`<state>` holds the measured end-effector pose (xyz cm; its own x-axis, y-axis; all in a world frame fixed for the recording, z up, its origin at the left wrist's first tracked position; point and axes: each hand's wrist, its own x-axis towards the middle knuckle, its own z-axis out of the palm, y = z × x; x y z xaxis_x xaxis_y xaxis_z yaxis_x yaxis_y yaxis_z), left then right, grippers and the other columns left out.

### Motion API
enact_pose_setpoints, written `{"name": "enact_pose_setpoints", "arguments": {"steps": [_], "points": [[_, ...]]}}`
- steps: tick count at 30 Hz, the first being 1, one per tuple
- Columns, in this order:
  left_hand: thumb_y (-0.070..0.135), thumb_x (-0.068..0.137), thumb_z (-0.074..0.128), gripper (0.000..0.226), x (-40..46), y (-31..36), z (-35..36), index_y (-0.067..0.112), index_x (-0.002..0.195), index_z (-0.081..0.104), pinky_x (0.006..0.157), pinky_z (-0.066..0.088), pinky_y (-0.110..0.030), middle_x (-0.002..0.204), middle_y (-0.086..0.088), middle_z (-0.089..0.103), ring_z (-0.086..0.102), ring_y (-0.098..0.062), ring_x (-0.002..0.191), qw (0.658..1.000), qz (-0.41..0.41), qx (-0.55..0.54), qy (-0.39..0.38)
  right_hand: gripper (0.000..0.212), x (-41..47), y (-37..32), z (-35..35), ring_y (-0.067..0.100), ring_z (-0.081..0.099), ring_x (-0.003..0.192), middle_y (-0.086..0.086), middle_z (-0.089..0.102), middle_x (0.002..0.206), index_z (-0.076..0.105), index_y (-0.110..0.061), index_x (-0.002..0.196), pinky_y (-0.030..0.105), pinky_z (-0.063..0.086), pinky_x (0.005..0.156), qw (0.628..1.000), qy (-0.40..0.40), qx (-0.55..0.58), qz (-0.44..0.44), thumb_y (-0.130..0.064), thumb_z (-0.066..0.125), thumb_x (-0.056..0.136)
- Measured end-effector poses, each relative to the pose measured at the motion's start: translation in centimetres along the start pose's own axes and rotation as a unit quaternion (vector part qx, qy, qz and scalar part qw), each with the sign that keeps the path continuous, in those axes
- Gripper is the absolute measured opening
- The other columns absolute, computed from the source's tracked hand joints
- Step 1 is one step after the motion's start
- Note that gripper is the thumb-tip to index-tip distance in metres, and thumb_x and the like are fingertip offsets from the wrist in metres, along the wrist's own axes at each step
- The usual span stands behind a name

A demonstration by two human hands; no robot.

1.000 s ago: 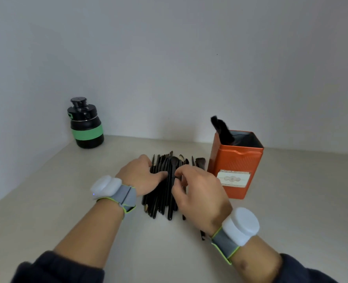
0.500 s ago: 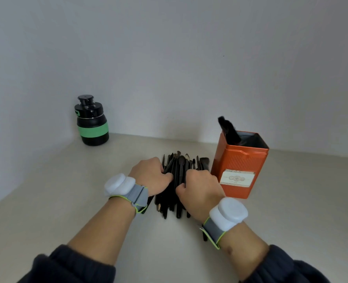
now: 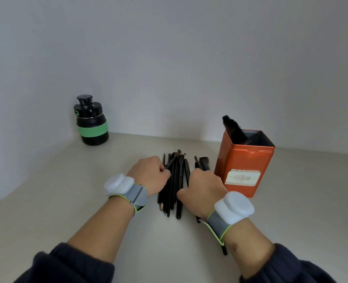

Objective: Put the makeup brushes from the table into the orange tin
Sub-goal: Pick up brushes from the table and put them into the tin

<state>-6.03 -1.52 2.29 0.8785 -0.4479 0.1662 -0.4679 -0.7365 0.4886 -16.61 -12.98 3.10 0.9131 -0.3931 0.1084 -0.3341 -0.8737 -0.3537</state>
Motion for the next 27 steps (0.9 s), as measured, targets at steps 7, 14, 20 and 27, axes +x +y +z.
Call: {"name": "enact_pose_setpoints", "arguments": {"steps": [7, 14, 20, 27], "points": [[0.028, 0.09, 0.053, 0.013, 0.4, -0.4, 0.2, 0.019, 0.091, 0.063, 0.076, 0.053, -0.034, 0.09, -0.001, 0.068, 0.064, -0.023, 0.085, 0.999, 0.0, -0.031, 0.022, 0.021, -0.5, 0.6, -0.8, 0.013, 0.047, 0.055, -0.001, 0.052, 0.069, 0.044, -0.014, 0.075, 0.025, 0.033, 0.044, 0.996, 0.018, 0.081, 0.031, -0.028, 0.055, 0.087], [0.031, 0.093, 0.052, 0.008, 0.3, 0.0, -0.4, 0.026, 0.096, 0.057, 0.07, 0.051, -0.03, 0.083, 0.003, 0.072, 0.065, -0.017, 0.078, 0.991, 0.006, -0.111, 0.08, 0.022, -1.3, 0.2, -2.4, 0.025, 0.064, 0.07, 0.001, 0.065, 0.074, 0.056, -0.019, 0.095, 0.039, 0.055, 0.065, 0.975, 0.137, 0.174, -0.013, -0.039, 0.048, 0.098], [0.028, 0.098, 0.051, 0.011, -0.4, 1.5, -1.1, 0.032, 0.107, 0.055, 0.059, 0.037, -0.01, 0.077, 0.009, 0.071, 0.059, 0.004, 0.068, 0.969, 0.06, -0.201, 0.126, 0.047, -2.1, 0.3, -2.9, 0.012, 0.05, 0.05, -0.006, 0.047, 0.051, 0.057, -0.022, 0.08, 0.034, 0.042, 0.049, 0.916, 0.259, 0.27, -0.143, -0.057, 0.034, 0.101], [0.012, 0.092, 0.055, 0.021, -1.6, 4.1, -2.0, 0.028, 0.104, 0.061, 0.058, 0.04, -0.026, 0.067, 0.007, 0.069, 0.051, -0.002, 0.05, 0.912, 0.075, -0.38, 0.138, 0.022, -3.1, 1.7, -4.4, 0.005, 0.04, 0.043, -0.014, 0.051, 0.057, 0.062, -0.03, 0.11, 0.018, 0.033, 0.044, 0.842, 0.298, 0.398, -0.209, -0.031, 0.053, 0.09]]}}
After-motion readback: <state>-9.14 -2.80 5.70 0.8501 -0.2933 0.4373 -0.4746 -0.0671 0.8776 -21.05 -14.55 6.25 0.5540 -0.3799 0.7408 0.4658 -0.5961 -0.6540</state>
